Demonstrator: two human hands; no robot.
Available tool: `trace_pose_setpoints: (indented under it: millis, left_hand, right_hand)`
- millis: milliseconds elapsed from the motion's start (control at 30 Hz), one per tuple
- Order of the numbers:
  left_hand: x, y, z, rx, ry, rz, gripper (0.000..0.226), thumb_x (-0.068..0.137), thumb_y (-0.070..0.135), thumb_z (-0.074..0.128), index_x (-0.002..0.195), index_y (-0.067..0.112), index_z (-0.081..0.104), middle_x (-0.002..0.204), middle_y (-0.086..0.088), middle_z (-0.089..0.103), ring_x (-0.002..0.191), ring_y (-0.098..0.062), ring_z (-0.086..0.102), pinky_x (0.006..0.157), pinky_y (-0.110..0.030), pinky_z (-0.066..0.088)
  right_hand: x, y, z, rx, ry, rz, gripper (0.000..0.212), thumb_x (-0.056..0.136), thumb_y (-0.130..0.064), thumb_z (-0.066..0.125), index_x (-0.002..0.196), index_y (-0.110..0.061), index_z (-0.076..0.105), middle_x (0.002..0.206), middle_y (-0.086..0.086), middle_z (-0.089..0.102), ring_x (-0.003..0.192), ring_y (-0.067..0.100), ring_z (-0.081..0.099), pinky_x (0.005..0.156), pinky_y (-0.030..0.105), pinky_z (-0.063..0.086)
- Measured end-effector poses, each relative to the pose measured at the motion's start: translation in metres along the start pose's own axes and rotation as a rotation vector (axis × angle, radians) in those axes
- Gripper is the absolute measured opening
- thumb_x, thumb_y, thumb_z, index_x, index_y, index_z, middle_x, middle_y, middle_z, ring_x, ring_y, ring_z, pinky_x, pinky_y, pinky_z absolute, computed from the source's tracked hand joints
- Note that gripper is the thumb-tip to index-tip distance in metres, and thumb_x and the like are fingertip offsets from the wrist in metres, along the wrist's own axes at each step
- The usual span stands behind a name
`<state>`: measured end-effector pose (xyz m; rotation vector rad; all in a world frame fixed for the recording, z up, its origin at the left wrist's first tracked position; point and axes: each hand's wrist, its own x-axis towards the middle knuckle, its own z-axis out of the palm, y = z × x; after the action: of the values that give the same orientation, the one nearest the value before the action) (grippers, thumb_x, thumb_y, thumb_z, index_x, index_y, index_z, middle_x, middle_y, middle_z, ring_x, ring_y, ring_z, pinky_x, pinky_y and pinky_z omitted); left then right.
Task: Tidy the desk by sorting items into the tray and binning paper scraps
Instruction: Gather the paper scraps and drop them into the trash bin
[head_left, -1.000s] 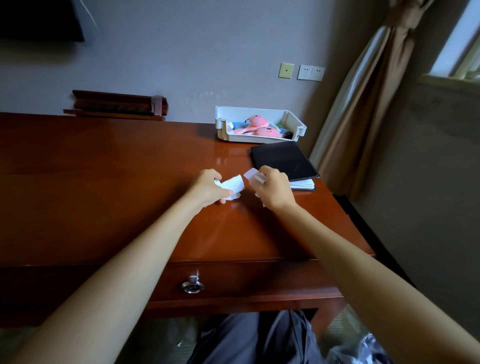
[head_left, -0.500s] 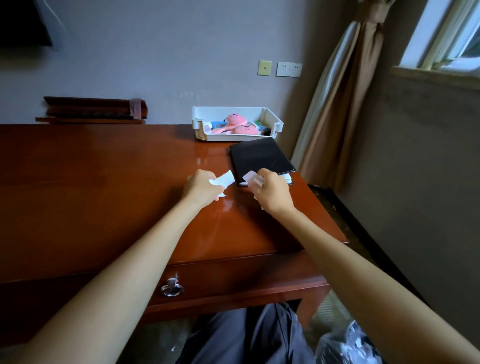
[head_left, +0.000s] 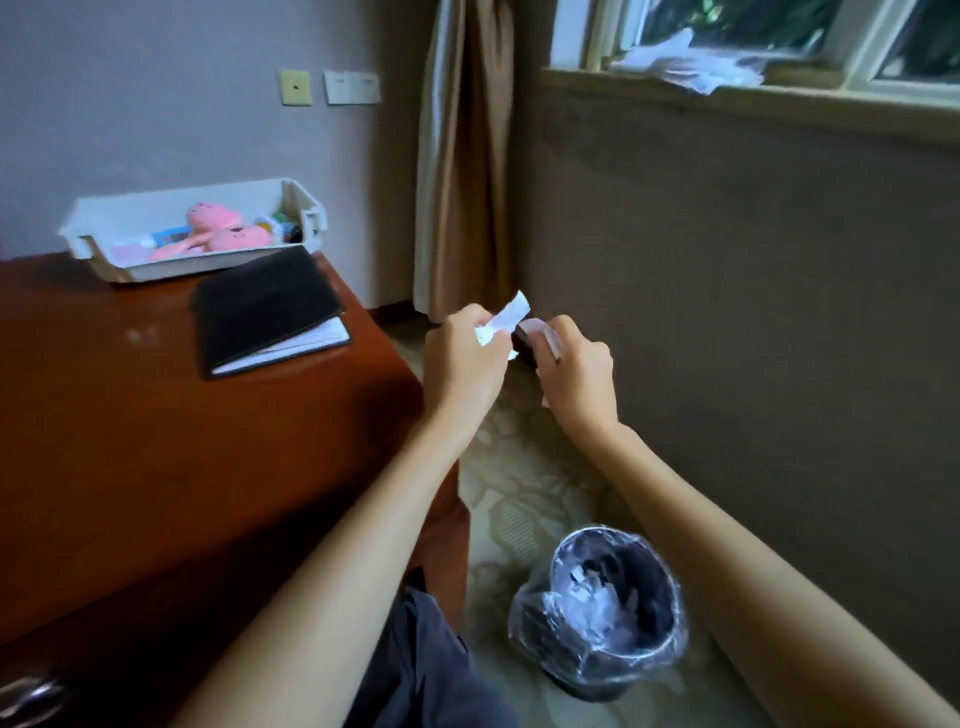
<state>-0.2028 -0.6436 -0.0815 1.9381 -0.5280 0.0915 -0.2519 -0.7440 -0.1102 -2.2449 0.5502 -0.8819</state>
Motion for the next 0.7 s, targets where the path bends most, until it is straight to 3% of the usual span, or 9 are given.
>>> trace_pose_setpoints:
  millis: [100, 267, 367, 500, 567, 633, 700]
  left_hand:
    - [-0.014, 0.002, 0.062, -0.02, -0.121, -0.021, 0.013, 0.083, 0.012, 0.053, 0.081, 0.005, 0.063, 0.082, -0.013, 0.069, 0.08, -0.034, 0.06, 0.061, -0.034, 0.043]
    - [-0.035, -0.026, 0.155, 0.05, -0.321, -0.14, 0.013, 0.085, 0.014, 0.051, 0.083, 0.008, 0.062, 0.087, -0.013, 0.069, 0.084, -0.034, 0.06, 0.062, -0.031, 0.039]
    - [-0.044, -0.053, 0.202, 0.115, -0.409, -0.23, 0.012, 0.084, 0.012, 0.051, 0.086, 0.007, 0.062, 0.094, -0.016, 0.068, 0.09, -0.037, 0.059, 0.068, -0.034, 0.043]
    - [-0.051, -0.092, 0.256, 0.191, -0.512, -0.345, 0.011, 0.084, 0.011, 0.05, 0.08, 0.005, 0.058, 0.096, -0.021, 0.066, 0.094, -0.04, 0.056, 0.071, -0.038, 0.046]
    - [-0.054, -0.116, 0.28, 0.231, -0.555, -0.418, 0.014, 0.084, 0.012, 0.05, 0.083, 0.002, 0.059, 0.097, -0.023, 0.066, 0.094, -0.041, 0.058, 0.073, -0.04, 0.048]
    - [-0.055, -0.139, 0.302, 0.251, -0.62, -0.541, 0.017, 0.083, 0.014, 0.051, 0.086, 0.001, 0.062, 0.09, -0.023, 0.067, 0.083, -0.04, 0.063, 0.064, -0.038, 0.051]
    - [-0.058, -0.158, 0.322, 0.232, -0.674, -0.713, 0.014, 0.084, 0.015, 0.05, 0.086, 0.007, 0.061, 0.069, -0.015, 0.061, 0.051, -0.029, 0.056, 0.037, -0.022, 0.042]
  right_hand:
    - [-0.007, 0.057, -0.022, -0.04, 0.02, 0.115, 0.022, 0.096, -0.028, 0.043, 0.077, -0.02, 0.042, 0.065, 0.022, 0.061, 0.058, 0.043, 0.056, 0.062, 0.046, 0.052]
    - [-0.029, 0.146, -0.035, -0.16, -0.032, 0.276, 0.027, 0.098, -0.028, 0.041, 0.09, -0.005, 0.052, 0.065, 0.021, 0.062, 0.058, 0.042, 0.059, 0.061, 0.046, 0.053]
    - [-0.045, 0.198, -0.03, -0.215, -0.105, 0.351, 0.026, 0.099, -0.026, 0.041, 0.099, -0.004, 0.055, 0.078, 0.022, 0.066, 0.064, 0.043, 0.059, 0.064, 0.045, 0.052]
    - [-0.063, 0.265, -0.011, -0.269, -0.234, 0.473, 0.027, 0.099, -0.029, 0.038, 0.097, -0.005, 0.052, 0.106, 0.013, 0.07, 0.071, 0.038, 0.062, 0.068, 0.042, 0.052]
    - [-0.069, 0.296, 0.001, -0.313, -0.306, 0.537, 0.027, 0.1, -0.027, 0.037, 0.102, -0.006, 0.053, 0.105, 0.014, 0.069, 0.081, 0.038, 0.064, 0.073, 0.041, 0.053]
    - [-0.076, 0.322, 0.013, -0.341, -0.376, 0.611, 0.025, 0.099, -0.021, 0.037, 0.101, -0.003, 0.054, 0.099, 0.02, 0.067, 0.087, 0.041, 0.061, 0.073, 0.043, 0.049]
    - [-0.084, 0.347, 0.026, -0.349, -0.449, 0.687, 0.023, 0.097, -0.016, 0.037, 0.103, -0.001, 0.054, 0.097, 0.023, 0.065, 0.089, 0.042, 0.06, 0.074, 0.043, 0.048]
